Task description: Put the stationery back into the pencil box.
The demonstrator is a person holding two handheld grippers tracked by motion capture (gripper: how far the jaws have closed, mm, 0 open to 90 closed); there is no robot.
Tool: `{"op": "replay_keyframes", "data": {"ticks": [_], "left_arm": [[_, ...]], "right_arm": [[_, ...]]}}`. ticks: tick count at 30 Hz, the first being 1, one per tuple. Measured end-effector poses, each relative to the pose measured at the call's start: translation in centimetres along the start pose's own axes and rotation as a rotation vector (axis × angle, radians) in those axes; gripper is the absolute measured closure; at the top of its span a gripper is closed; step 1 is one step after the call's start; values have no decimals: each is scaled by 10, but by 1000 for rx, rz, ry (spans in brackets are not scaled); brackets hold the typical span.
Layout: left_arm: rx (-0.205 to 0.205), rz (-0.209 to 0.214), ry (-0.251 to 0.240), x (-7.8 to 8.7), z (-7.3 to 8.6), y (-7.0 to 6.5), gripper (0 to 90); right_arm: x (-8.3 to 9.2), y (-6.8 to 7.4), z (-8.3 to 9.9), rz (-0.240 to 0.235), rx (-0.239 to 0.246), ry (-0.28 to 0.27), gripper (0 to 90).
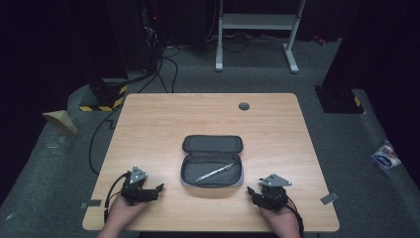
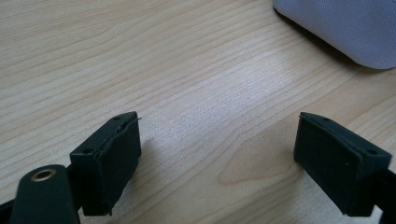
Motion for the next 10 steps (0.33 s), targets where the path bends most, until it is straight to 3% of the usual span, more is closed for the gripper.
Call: {"op": "replay_keyframes", "data": {"ticks": [10], "left_arm": [[-1, 2, -2, 0, 0, 0, 153]], "right_arm": [[0, 0, 0, 6, -6, 0, 401]]}}
Point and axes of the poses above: each handheld gripper's, and its own axes: x roughly backward along the jaws, z roughly out of its underside, y roughly to its left, the point moved 9 cm from there along -x, roughly forward along the jaws
